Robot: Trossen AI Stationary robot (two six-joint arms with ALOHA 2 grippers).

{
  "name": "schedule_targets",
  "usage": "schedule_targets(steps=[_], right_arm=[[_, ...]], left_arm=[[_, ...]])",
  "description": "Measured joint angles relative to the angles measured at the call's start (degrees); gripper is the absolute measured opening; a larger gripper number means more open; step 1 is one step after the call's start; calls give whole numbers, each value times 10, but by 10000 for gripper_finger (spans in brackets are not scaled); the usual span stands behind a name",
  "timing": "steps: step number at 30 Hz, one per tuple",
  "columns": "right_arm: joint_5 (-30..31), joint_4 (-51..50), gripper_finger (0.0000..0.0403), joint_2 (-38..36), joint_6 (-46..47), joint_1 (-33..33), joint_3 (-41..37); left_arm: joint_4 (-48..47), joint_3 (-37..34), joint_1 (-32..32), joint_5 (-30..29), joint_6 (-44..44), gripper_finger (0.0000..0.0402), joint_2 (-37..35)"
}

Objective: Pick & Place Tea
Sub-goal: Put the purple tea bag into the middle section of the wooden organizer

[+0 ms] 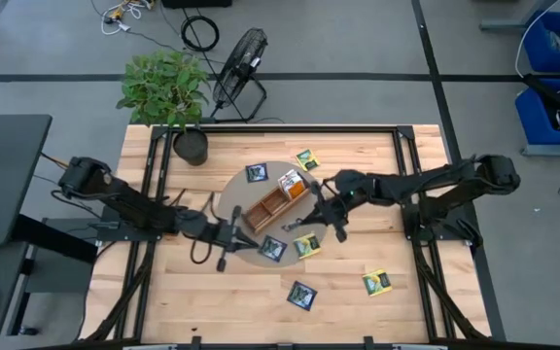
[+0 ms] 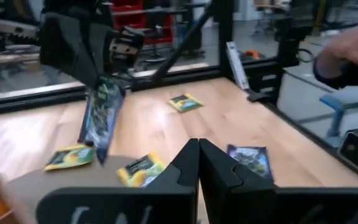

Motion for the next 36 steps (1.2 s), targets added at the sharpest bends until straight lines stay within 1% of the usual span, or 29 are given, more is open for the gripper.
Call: schedule_targets(steps=[3,6,12,14,16,18,21,25,28,36], right_arm=[[-4,1,0,5,-16,-29,6],[-42,-2,0,18,-21,-56,25],[-94,-41,0,58,-39,-109,77],[-128,-59,0,81,-40,-127,96],[-143,-78,0,110,-43,-140,120],[-146,-105,0,138,-51,-152,145],[-174,-122,0,180,-55,-167,181],[-172,-152,0,214,-66,-182,225],[-187,-175,0,231,-70,-194,243],[-207,-198,0,246,-74,-205,246]], left_arm=[[14,-32,-5,-41,-5,9,-16],[16,-43,-5,-62,-9,9,-19],[21,-45,-4,-63,30,9,-21],[21,-45,-2,-63,36,9,-22],[15,-45,0,-66,36,9,-22],[15,-45,3,-73,35,9,-22],[17,-45,3,-73,35,9,-22],[16,-45,3,-72,35,9,-22],[13,-45,3,-72,35,9,-22],[14,-45,3,-72,35,9,-22]])
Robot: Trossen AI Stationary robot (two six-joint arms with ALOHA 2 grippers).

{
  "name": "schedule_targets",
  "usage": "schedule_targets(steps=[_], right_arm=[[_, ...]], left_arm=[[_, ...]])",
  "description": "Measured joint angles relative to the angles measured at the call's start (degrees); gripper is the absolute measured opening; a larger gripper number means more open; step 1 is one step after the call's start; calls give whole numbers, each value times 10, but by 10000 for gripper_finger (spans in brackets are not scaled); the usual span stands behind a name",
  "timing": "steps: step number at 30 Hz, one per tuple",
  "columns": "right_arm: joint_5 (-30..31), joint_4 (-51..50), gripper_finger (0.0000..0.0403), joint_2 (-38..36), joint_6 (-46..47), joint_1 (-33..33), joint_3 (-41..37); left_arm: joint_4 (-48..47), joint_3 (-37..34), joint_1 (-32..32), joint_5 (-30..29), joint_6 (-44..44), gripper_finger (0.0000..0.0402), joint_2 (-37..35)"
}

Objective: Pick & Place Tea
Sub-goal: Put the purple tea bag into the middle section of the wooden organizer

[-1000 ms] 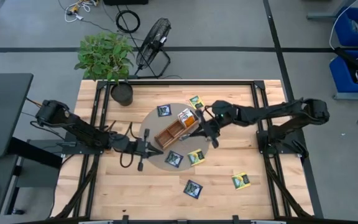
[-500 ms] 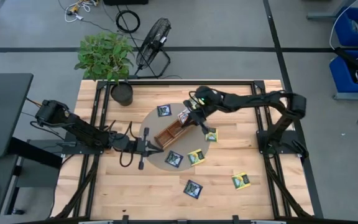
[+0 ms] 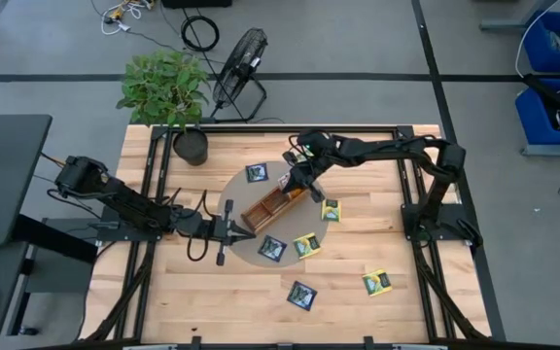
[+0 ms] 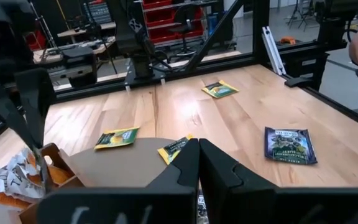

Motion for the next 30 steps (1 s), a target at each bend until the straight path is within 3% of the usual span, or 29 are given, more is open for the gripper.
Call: schedule_targets(steps=[30], right_arm=[[68,65,4,46,7,2,0]], left_arm=[[0,0,4,0,1,9,0]])
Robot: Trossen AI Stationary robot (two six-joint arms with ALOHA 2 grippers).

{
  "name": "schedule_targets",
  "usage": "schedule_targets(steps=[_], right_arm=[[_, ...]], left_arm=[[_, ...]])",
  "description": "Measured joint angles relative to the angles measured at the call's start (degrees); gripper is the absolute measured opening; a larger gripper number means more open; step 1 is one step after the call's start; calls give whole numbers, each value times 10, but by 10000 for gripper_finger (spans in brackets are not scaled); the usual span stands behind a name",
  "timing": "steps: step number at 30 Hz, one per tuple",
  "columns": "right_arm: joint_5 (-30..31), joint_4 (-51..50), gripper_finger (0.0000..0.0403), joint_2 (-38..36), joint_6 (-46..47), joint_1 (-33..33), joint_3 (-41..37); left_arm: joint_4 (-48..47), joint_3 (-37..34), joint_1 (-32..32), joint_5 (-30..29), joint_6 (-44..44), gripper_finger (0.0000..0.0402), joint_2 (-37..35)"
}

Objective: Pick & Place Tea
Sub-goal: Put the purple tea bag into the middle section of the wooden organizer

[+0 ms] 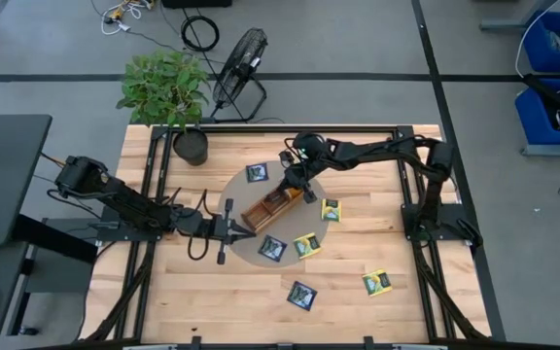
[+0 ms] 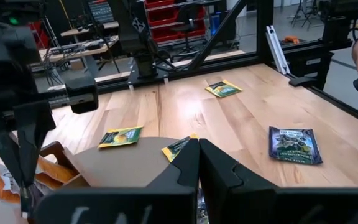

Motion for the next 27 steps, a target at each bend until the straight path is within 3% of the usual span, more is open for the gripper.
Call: schedule_targets(steps=[7,20,27], right_arm=[[12,17,36,15,7,-3,0],[38,39,176,5,12,12,0],[65,-2,189,-43,9,37,0]], left_arm=[[0,0,0,0,-2,9,0],[-1,0,1,0,-1,9,0],[13,5,2,0,14,9,0]])
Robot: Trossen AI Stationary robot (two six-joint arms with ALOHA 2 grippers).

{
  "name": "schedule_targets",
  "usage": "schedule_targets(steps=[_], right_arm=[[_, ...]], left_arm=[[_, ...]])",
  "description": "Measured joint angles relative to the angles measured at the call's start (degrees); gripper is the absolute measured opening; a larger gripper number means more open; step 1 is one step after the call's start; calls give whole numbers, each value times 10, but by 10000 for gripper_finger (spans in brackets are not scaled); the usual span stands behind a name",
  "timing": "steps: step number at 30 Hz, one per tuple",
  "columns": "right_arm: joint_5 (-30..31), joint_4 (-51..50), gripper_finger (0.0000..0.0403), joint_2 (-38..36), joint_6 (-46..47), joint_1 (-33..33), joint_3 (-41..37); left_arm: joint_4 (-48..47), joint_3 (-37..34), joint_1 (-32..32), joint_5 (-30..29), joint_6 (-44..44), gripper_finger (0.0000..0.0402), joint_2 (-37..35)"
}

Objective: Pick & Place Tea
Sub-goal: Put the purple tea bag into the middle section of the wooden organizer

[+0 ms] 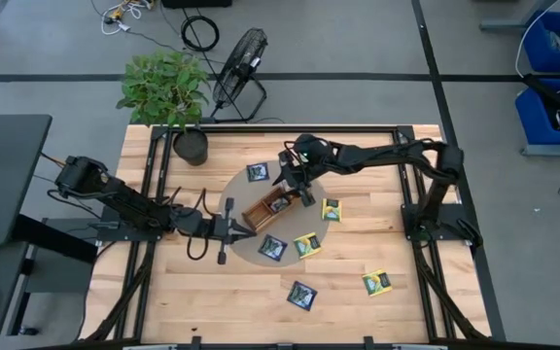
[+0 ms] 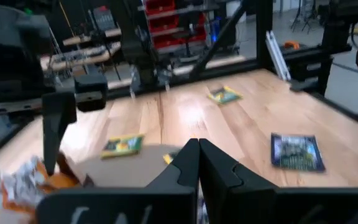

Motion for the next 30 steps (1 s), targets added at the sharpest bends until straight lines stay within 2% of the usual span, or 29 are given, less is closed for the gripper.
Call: schedule_targets(steps=[3,6,14,16,20,24,30], right_arm=[[8,-41,183,-32,1,8,0],[-10,-74,176,-51,5,17,0],[-18,-128,164,-53,9,63,0],[-44,-135,160,-59,5,75,-2],[-87,-102,148,-88,3,91,-31],[-120,-51,134,-152,11,94,-75],[-132,53,120,-271,62,96,-198]], left_arm=[[12,8,3,0,11,9,0],[11,12,3,0,11,9,0],[6,12,4,0,-1,10,0],[3,12,4,0,-1,9,0],[3,12,3,0,-2,10,0],[-1,12,3,0,-15,10,0],[-10,12,3,0,-29,10,0]])
